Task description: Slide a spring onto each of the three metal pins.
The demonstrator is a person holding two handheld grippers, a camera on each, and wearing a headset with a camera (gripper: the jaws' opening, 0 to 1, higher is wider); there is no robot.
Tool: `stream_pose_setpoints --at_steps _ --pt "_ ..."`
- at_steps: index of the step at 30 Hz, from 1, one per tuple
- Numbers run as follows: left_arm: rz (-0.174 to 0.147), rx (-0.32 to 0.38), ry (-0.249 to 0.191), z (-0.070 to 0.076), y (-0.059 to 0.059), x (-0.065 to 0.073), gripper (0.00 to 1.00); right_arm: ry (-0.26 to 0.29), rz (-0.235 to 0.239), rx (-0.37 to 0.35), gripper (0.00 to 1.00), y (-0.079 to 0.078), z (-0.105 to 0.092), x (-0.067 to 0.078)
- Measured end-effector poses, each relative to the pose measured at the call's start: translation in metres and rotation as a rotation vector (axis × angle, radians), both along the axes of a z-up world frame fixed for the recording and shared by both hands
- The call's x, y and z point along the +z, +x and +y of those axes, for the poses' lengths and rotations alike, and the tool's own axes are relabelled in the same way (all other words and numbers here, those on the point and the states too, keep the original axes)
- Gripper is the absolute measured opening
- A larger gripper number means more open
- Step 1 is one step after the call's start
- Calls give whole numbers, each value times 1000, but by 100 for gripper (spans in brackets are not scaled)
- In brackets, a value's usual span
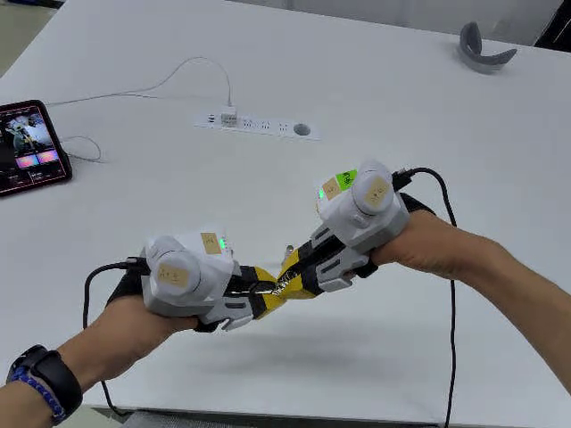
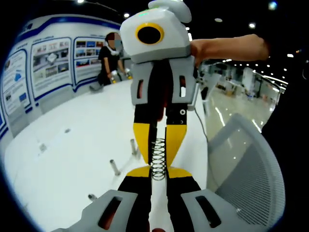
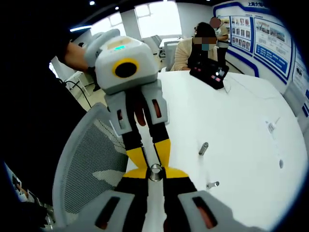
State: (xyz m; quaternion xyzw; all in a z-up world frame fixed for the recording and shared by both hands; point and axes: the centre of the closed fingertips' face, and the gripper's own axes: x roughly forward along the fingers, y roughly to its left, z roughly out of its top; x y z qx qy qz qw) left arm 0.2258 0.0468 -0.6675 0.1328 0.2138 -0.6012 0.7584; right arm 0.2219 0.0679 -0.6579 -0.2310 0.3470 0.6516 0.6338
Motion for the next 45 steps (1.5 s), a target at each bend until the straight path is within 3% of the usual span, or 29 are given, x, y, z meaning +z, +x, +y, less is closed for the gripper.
stream_pose_setpoints --at_steps 6,11,31,37,45 --pt "9 23 -4 1 2 -3 13 4 -13 -19 12 3 -4 0" --pt "26 49 12 10 1 -12 18 10 -16 -54 12 8 -12 1" --pt "73 250 25 60 18 -28 34 -12 -25 -135 12 22 -30 -11" --pt "90 333 14 79 25 -32 41 -36 -28 -170 12 31 -36 -21" --pt "97 383 24 96 27 -34 46 -56 -37 -204 12 48 -43 -27"
